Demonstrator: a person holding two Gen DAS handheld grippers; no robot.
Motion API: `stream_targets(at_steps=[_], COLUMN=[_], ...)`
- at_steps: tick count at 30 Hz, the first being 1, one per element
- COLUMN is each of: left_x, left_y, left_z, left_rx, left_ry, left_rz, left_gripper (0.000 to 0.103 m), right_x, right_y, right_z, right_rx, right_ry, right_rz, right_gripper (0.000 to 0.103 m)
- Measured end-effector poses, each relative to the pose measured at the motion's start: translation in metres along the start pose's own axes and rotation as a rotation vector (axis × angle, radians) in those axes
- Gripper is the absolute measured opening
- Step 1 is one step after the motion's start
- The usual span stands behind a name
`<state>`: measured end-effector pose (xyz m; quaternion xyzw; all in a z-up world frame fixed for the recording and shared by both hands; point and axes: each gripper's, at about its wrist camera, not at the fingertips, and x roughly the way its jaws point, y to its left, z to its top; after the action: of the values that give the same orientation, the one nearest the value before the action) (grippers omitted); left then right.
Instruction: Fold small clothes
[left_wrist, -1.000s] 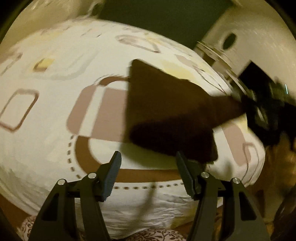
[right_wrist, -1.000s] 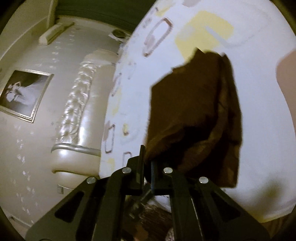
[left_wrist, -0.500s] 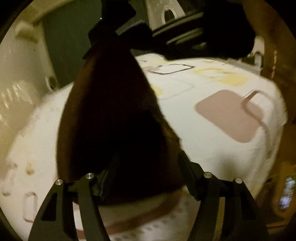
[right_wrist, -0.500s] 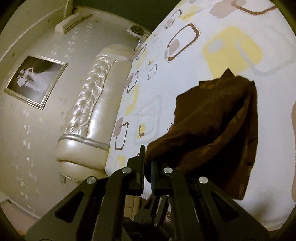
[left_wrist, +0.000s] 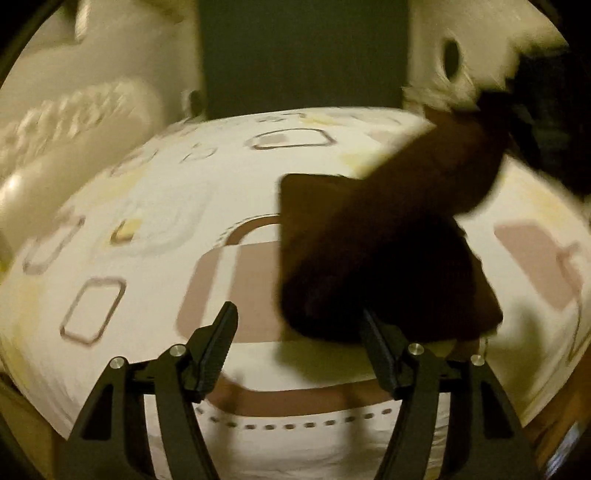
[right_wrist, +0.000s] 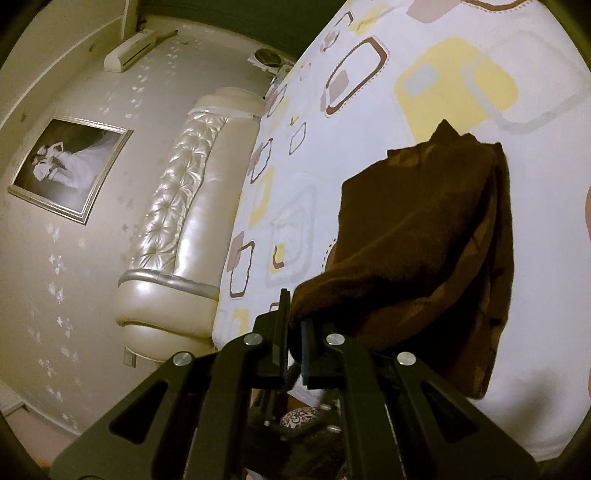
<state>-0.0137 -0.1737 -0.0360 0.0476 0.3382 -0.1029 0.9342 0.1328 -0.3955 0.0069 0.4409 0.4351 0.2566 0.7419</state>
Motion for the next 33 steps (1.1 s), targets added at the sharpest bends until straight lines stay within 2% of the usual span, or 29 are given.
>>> stream_targets(at_steps=[2,4,6,8,12,13,16,17,18,19,21,23,29,31,33], left_x=[0.000,-0.003,-0.008,-0.012,-0.005,-0.003,0.014,0.019,0.019,0.021,0.024,0.026,0.010,0.007,0.013], left_y=[0.012,0.012,0.003,-0.009,-0.022,-0.024,-0.024,-0.021,-0.020,-0.019,-0.016,-0.012,-0.001,0.003,0.013], left_z=[0.004,0.001,-0.005,-0.009,-0.013,-0.012,-0.012,-0.012,-0.012,-0.014,-0.015,-0.017,-0.016,-0.020,-0.022], left_rx=[-0.044,-0.047,0.014,0.084,0.167,0.175,0.165,0.138,0.120,0.107,0.097,0.083,0.045,0.045,0.027], left_ry=[-0.003,-0.021,-0.075,-0.127,-0.170,-0.170,-0.097,-0.063,-0.045,-0.032,-0.003,0.003,-0.018,0.001,0.023], left_rz=[-0.012,-0.026,0.008,0.026,0.061,0.065,0.056,0.052,0.049,0.046,0.031,0.030,-0.005,-0.006,0.000], left_gripper=[0.066,0.066,0.067,0.072,0.072,0.072,0.072,0.069,0.056,0.048,0.021,0.013,0.008,0.000,0.000], right_x=[-0.001,-0.001,-0.002,-0.002,0.001,0.001,0.001,0.001,0.001,0.001,0.002,0.002,-0.007,-0.010,-0.013], right_y=[-0.001,-0.002,-0.001,0.001,0.000,-0.002,-0.004,-0.005,-0.005,-0.005,-0.006,-0.006,-0.010,-0.013,-0.021], right_z=[-0.001,-0.001,-0.001,-0.003,-0.004,-0.004,-0.004,-0.005,-0.005,-0.005,-0.006,-0.006,-0.008,-0.010,-0.016], right_rx=[0.004,0.008,0.004,-0.002,0.001,0.006,0.013,0.014,0.015,0.015,0.015,0.015,0.020,0.019,0.020], right_ry=[-0.002,-0.004,-0.005,-0.001,0.004,0.003,-0.001,-0.002,-0.002,-0.003,-0.003,-0.003,-0.014,-0.011,0.002], right_rz=[0.002,0.004,0.006,0.009,0.013,0.015,0.018,0.020,0.022,0.023,0.023,0.021,0.006,-0.003,-0.027], right_gripper=[0.005,0.005,0.005,0.005,0.005,0.005,0.005,0.005,0.005,0.005,0.005,0.005,0.005,0.005,0.005])
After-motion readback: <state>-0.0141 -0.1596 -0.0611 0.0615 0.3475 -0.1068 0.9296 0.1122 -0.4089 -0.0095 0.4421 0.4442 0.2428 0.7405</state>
